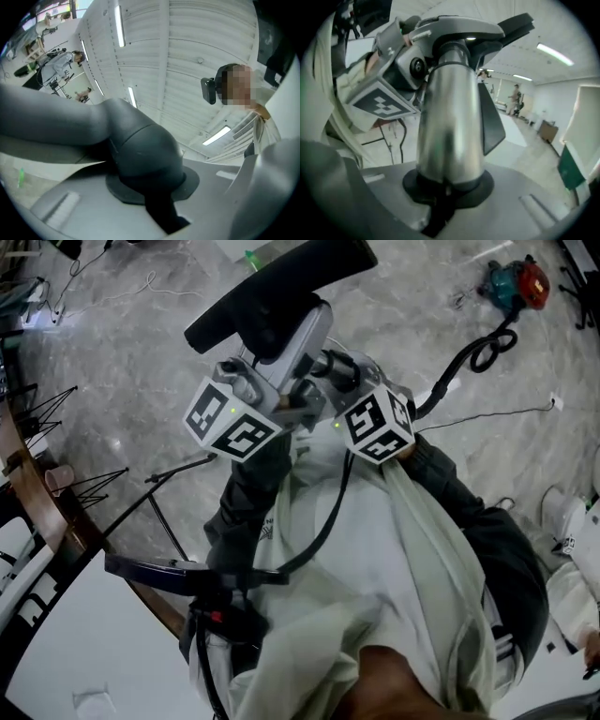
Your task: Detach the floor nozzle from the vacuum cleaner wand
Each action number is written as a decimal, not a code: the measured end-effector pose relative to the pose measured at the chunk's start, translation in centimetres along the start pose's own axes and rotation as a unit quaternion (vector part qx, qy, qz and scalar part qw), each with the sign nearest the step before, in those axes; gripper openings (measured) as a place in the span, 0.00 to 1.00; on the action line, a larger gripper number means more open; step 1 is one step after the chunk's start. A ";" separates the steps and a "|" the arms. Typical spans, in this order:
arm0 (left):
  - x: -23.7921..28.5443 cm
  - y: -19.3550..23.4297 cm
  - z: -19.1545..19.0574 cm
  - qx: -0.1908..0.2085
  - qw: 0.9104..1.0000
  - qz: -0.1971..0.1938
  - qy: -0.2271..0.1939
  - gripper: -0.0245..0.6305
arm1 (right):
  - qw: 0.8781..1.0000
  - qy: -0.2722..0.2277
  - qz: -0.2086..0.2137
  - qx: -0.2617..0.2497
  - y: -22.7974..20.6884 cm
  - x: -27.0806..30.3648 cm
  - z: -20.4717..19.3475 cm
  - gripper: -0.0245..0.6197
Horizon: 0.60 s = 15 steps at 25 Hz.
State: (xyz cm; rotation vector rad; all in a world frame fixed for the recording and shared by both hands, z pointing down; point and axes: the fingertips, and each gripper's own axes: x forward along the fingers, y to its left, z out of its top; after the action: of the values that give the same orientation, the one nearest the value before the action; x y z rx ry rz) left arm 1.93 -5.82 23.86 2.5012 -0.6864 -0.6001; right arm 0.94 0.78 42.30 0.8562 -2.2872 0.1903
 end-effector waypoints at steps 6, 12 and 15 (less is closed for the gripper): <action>-1.0 -3.8 1.0 0.030 0.993 -0.116 -0.013 0.14 | 0.994 -0.043 0.100 -0.026 2.6 -1.0 1.2 0.10; -3.0 -9.8 -0.1 0.044 0.951 -0.305 -0.011 0.15 | 0.866 -0.060 0.494 -0.046 8.4 -6.9 -0.1 0.10; -2.7 -8.0 0.4 0.026 0.959 -0.281 -0.028 0.15 | 0.859 -0.050 0.508 -0.025 8.4 -6.1 0.0 0.10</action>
State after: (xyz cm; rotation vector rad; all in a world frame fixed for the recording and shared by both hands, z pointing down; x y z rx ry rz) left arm 2.47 1.66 19.94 2.7388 0.0113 -0.8579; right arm -0.99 10.51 39.13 -0.4669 -2.6048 0.5444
